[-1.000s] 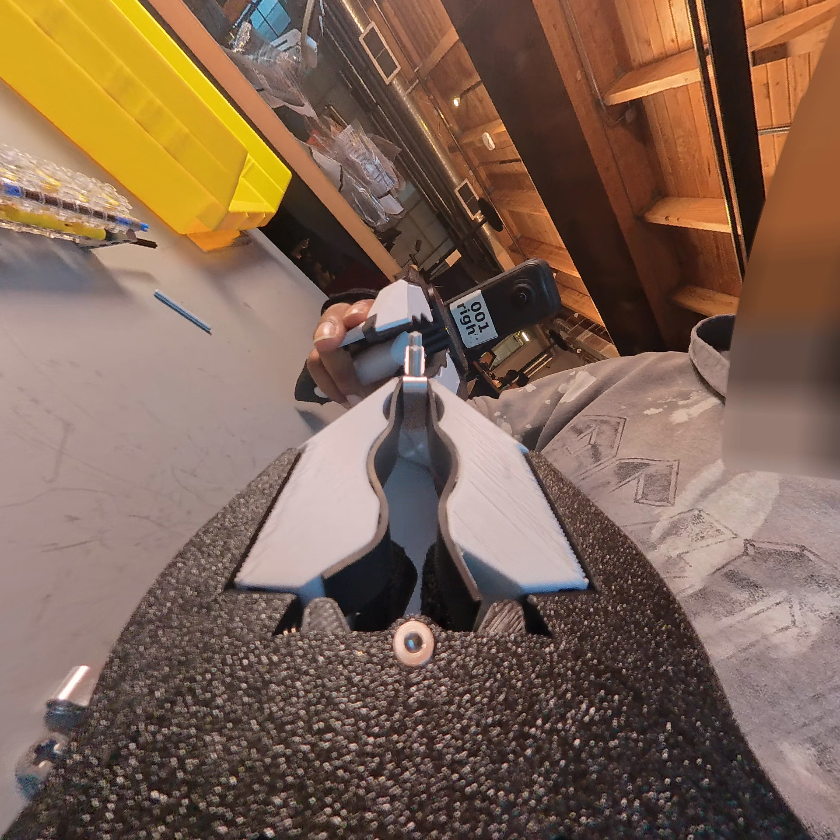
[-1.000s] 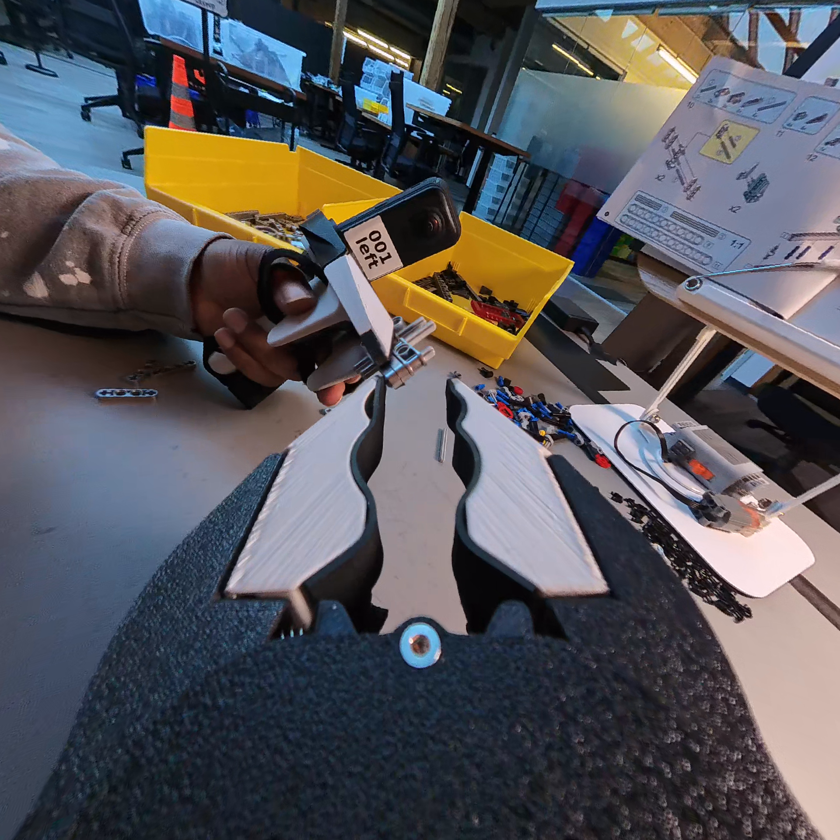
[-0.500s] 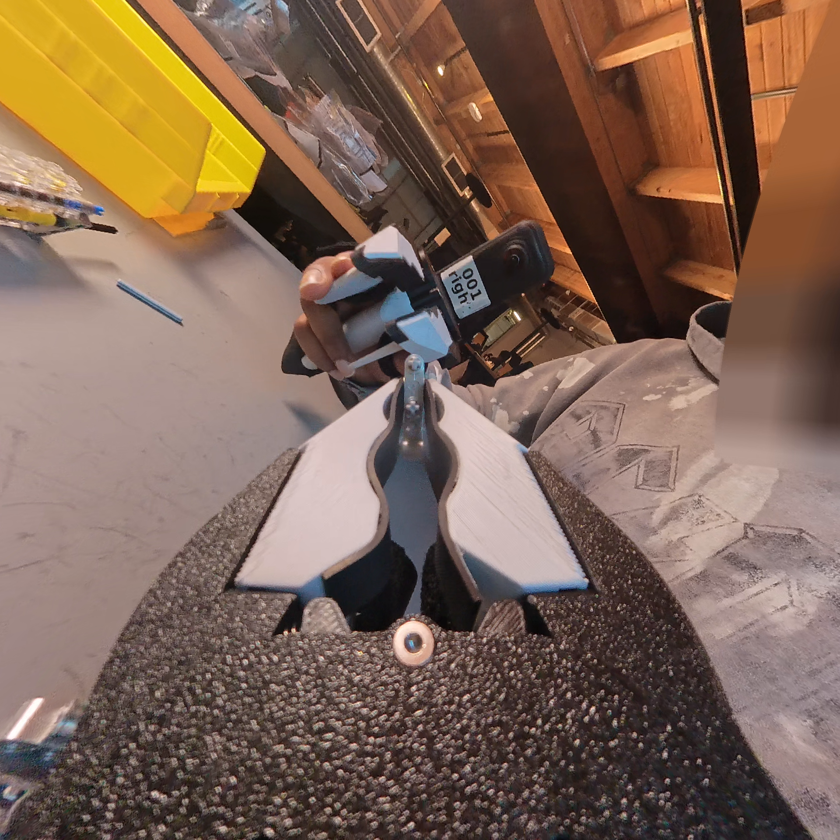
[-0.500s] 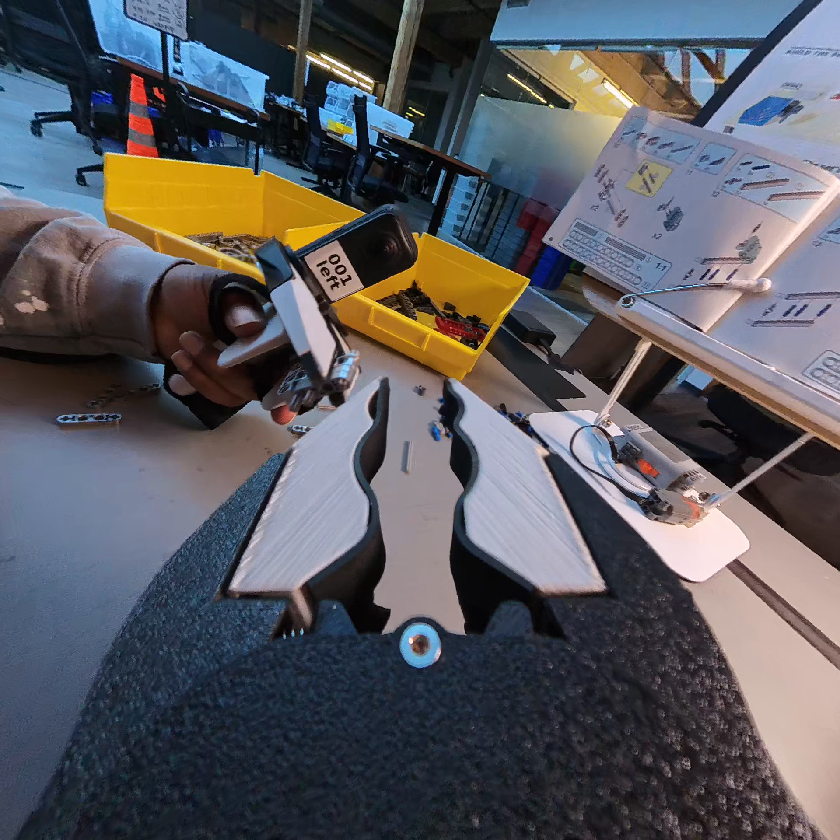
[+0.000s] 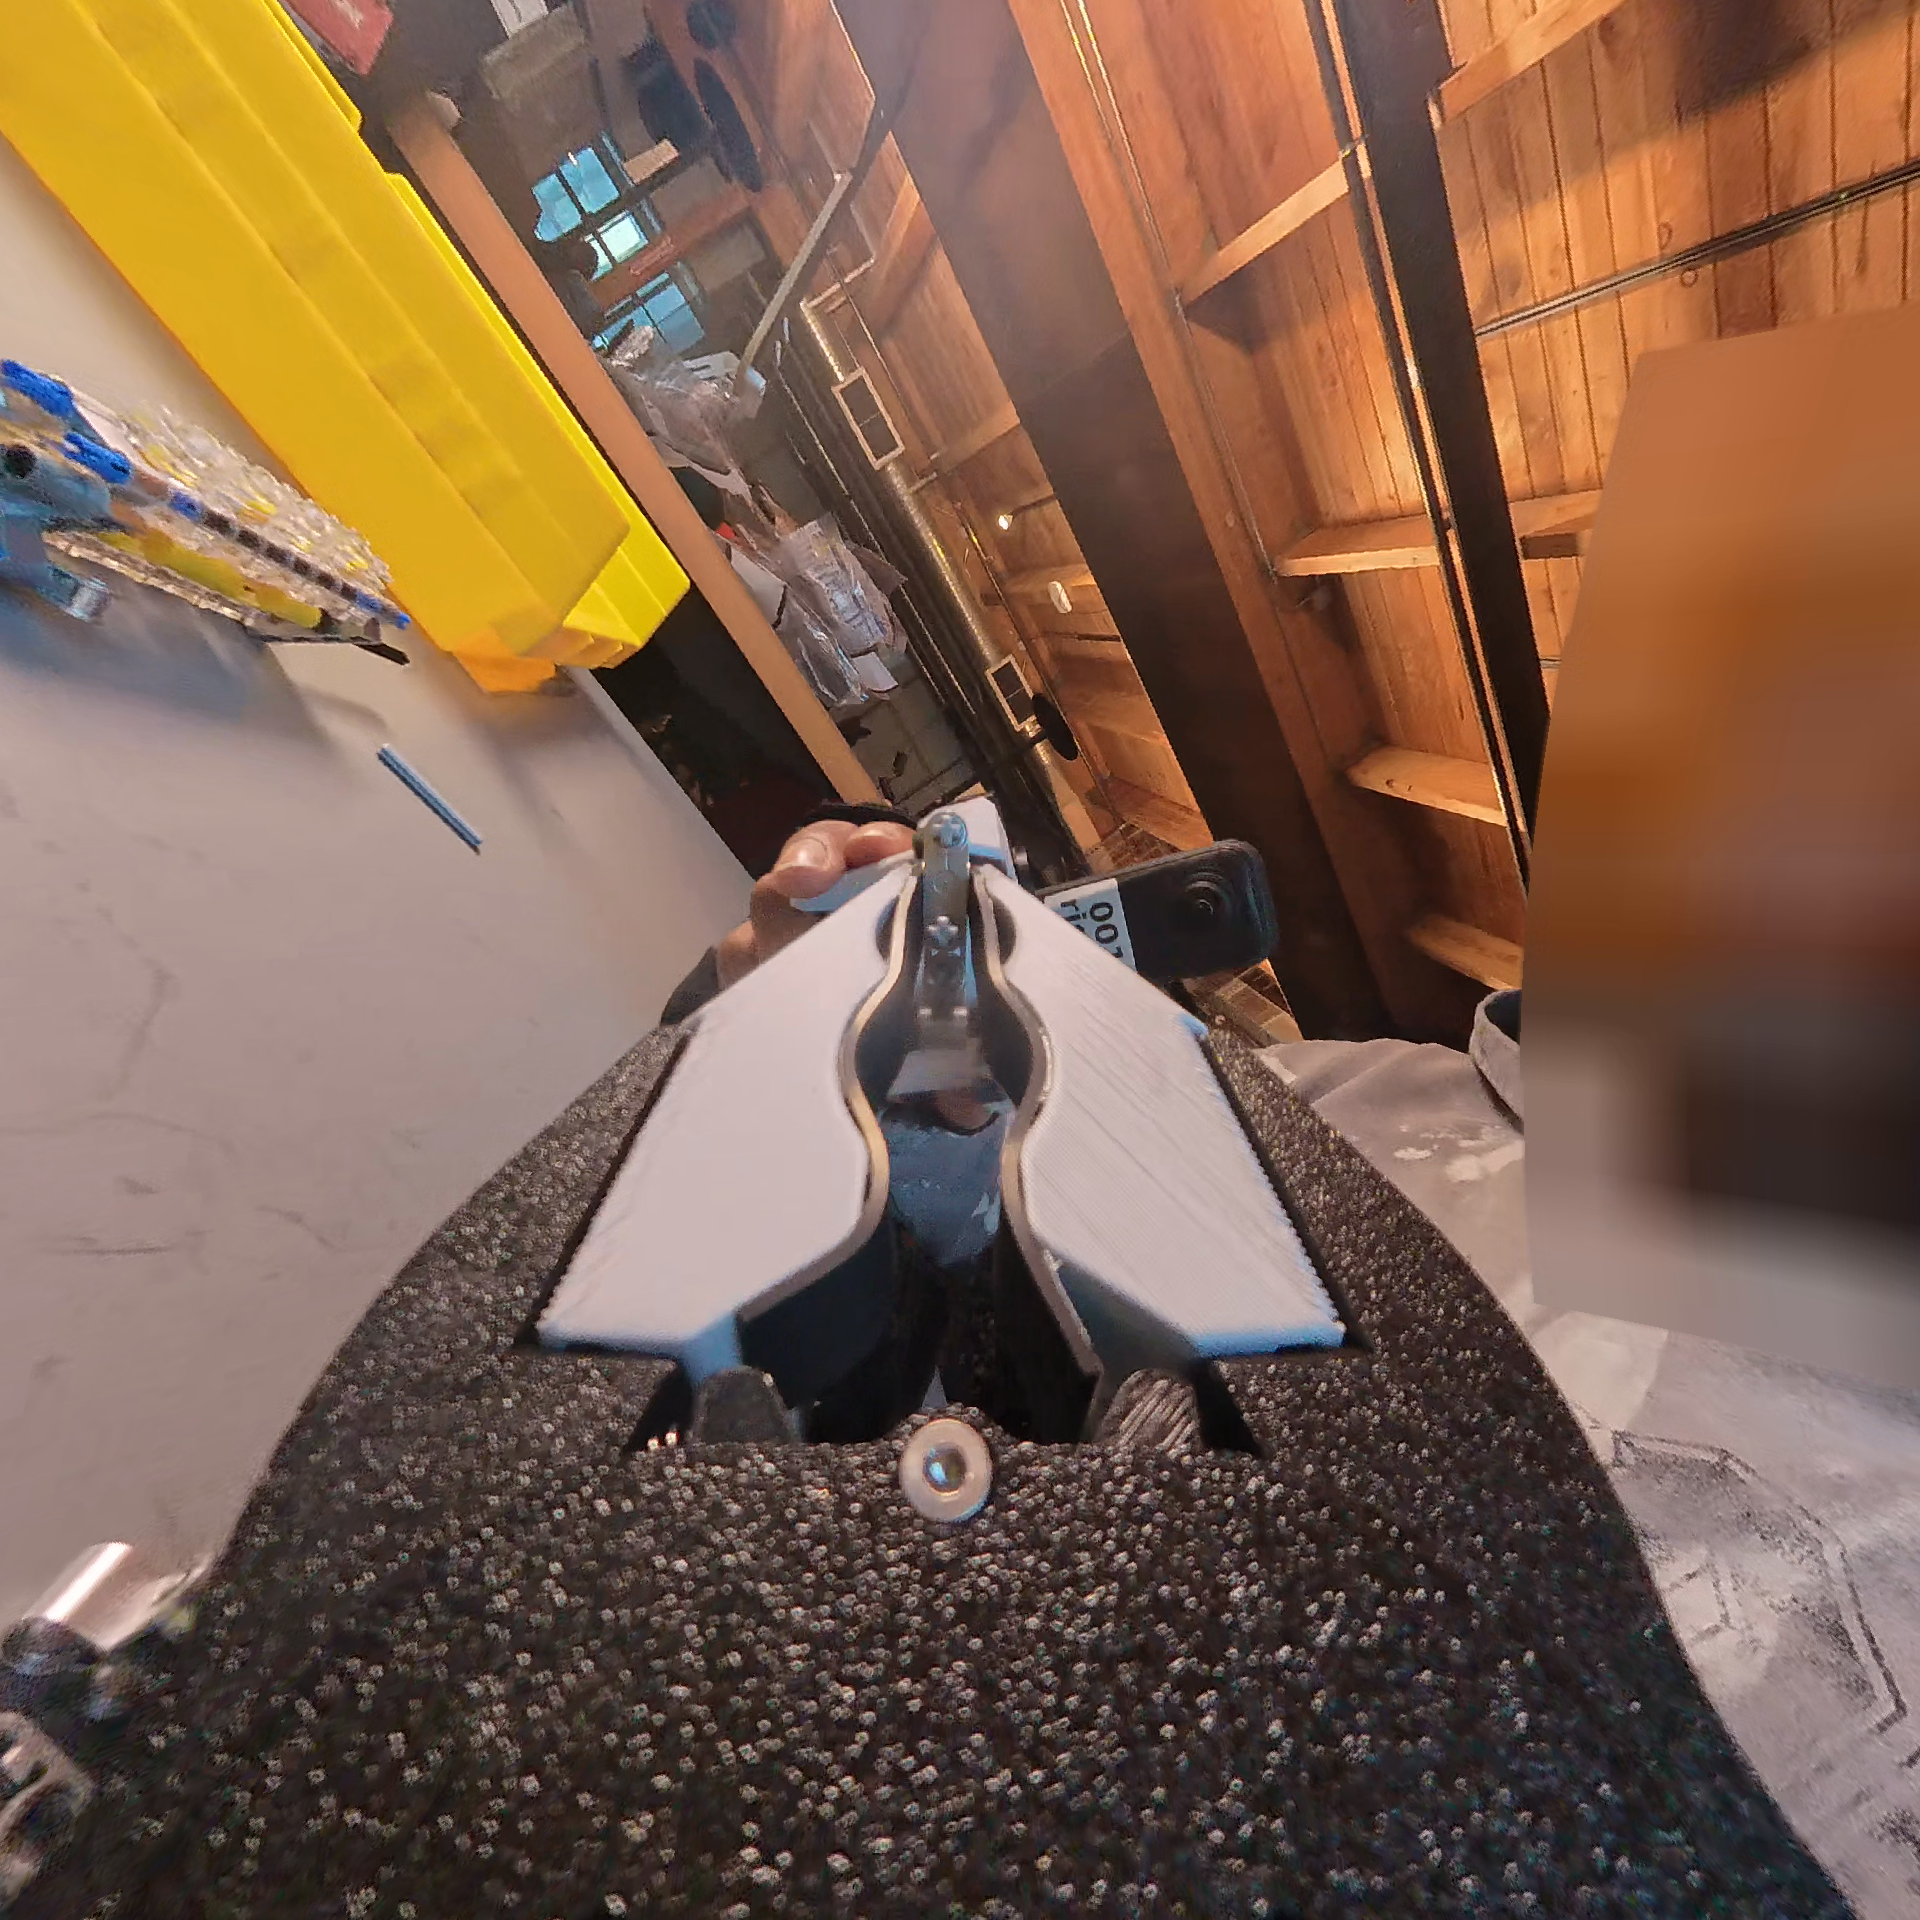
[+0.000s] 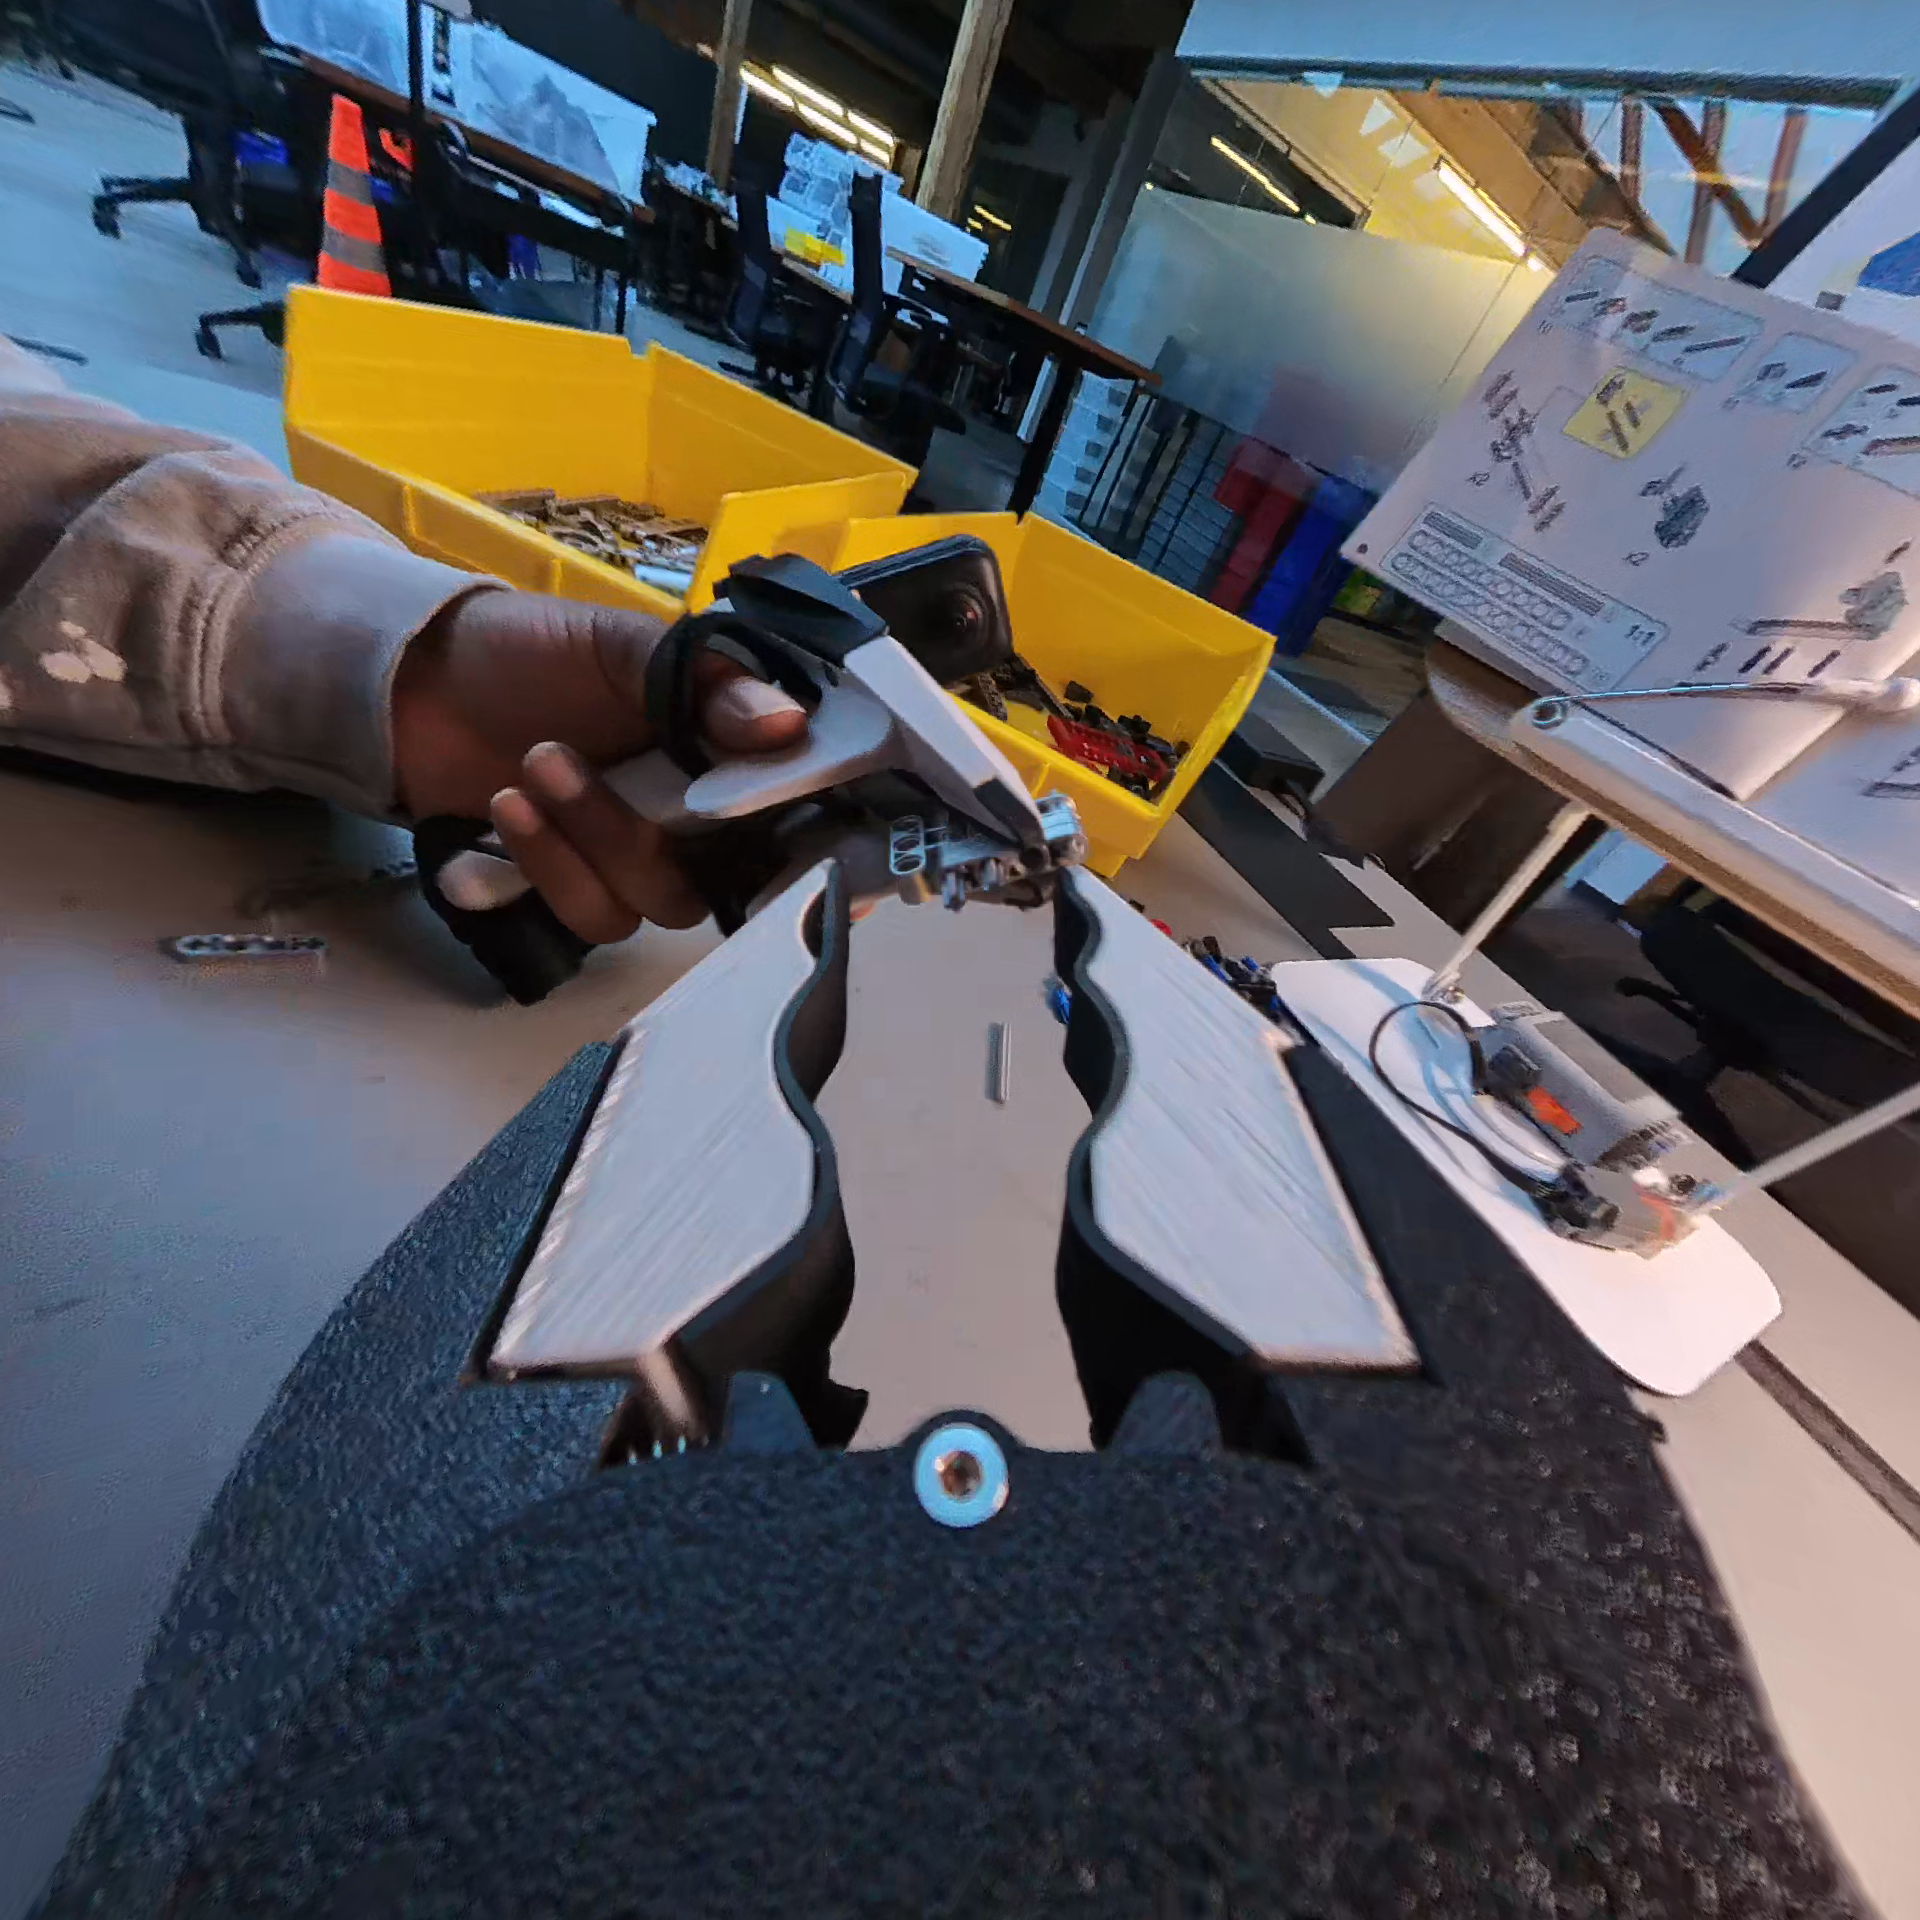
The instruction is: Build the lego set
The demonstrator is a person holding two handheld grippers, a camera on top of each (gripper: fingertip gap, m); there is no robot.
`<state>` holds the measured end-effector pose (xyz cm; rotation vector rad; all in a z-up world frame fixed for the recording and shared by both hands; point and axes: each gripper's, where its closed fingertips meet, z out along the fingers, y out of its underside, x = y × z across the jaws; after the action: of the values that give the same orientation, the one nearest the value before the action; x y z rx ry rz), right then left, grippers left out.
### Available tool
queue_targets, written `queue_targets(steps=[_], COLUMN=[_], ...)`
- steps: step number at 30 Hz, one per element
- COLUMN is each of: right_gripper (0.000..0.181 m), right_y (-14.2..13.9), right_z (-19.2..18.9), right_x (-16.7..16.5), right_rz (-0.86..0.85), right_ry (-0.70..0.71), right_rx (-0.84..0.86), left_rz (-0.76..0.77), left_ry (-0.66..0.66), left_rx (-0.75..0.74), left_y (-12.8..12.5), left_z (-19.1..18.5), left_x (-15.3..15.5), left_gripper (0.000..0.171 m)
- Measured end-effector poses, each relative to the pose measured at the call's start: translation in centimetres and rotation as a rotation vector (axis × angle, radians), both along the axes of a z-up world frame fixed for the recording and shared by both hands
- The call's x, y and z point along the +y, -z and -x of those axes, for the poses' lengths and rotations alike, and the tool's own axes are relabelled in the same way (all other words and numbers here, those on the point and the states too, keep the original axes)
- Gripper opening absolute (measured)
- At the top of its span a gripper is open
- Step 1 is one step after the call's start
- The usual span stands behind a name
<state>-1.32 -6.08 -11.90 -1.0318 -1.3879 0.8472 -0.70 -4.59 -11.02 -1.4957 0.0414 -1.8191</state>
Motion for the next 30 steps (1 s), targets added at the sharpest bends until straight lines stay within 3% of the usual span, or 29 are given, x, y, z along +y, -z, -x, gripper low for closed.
queue_targets(steps=[3,9,12,20,26,30], right_gripper=[0.046,0.038,0.015,0.025,0.048,0.037], right_y=[0.4,1.1,0.1,0.0,1.6,1.3], right_z=[0.6,0.0,-1.3,-1.7,-0.1,-0.2], right_x=[0.7,-0.2,0.3,0.8,0.0,0.4], right_rz=[-0.1,-0.113,-0.039,0.015,-0.126,-0.16], right_ry=[0.063,-0.026,-0.065,-0.059,0.004,0.034], right_rx=[-0.04,-0.087,-0.044,-0.029,-0.086,-0.077], left_rz=[-0.01,-0.022,-0.016,-0.002,0.036,0.037], left_ry=[0.026,0.087,0.103,0.049,0.012,0.017], left_rx=[0.025,0.052,0.072,0.042,-0.052,-0.06], left_y=[0.1,0.3,0.6,0.5,-0.1,-0.2], left_z=[-0.8,-1.9,-1.8,-1.0,-0.7,-0.8], left_x=[-0.4,-1.2,-1.4,-0.6,-0.1,-0.3], left_gripper=[0.006,0.006,0.006,0.006,0.005,0.005])
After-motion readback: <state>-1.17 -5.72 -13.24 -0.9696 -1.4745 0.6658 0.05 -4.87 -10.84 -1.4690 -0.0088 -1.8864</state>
